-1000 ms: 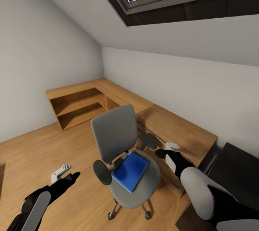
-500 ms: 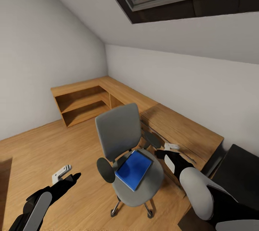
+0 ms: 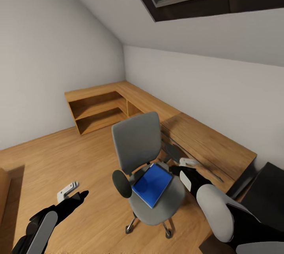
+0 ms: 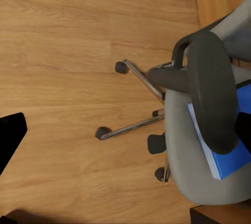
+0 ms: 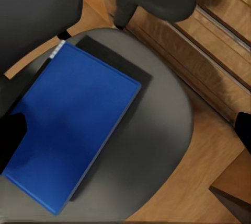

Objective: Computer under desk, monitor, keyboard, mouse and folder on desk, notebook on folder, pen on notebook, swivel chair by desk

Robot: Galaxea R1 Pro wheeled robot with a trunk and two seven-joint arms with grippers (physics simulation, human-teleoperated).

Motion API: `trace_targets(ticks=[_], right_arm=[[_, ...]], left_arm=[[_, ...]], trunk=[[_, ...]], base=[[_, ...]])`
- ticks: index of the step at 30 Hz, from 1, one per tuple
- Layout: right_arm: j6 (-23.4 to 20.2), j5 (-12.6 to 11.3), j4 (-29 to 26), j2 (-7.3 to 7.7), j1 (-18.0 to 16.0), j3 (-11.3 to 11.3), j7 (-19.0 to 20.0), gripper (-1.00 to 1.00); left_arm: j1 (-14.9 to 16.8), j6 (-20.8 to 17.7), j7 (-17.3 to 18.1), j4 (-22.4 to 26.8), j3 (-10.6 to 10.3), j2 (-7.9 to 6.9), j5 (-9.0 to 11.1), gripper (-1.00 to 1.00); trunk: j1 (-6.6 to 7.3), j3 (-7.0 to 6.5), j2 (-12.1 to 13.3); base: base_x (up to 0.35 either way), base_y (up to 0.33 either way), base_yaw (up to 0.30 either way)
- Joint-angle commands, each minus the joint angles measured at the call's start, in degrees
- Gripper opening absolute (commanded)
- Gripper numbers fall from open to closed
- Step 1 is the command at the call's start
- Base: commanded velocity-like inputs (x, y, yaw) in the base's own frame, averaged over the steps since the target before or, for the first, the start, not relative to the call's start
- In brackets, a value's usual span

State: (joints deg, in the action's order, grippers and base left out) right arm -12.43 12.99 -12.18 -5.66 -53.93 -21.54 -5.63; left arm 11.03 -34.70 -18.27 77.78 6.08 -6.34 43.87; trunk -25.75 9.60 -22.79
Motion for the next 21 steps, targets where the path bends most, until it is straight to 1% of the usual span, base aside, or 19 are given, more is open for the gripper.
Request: trace_targets(ticks=[1, 9, 21], right_arm=[[-0.4, 0.6, -0.1, -0.05, 0.0, -0.3, -0.1, 1.00], [-0.3, 0.5, 0.2, -0.13, 0.0, -0.3, 0.1, 1.00], [-0.3, 0.8, 0.8, -0.39, 0.0, -0.2, 0.1, 1.00]], left_arm=[[0.0, -0.2, -0.5, 0.1, 0.0, -0.01, 0.5, 1.00], [0.0, -0.2, -0.5, 0.1, 0.0, 0.01, 0.4, 1.00], [0.0, -0.2, -0.4, -0.1, 0.0, 0.01, 0.5, 1.00]], trunk=[[-0.03, 0.20, -0.1], [-0.03, 0.74, -0.1], [-0.03, 0.87, -0.1]], base=[[0.000, 0.000, 0.138], [0.000, 0.000, 0.116], [0.000, 0.000, 0.019]])
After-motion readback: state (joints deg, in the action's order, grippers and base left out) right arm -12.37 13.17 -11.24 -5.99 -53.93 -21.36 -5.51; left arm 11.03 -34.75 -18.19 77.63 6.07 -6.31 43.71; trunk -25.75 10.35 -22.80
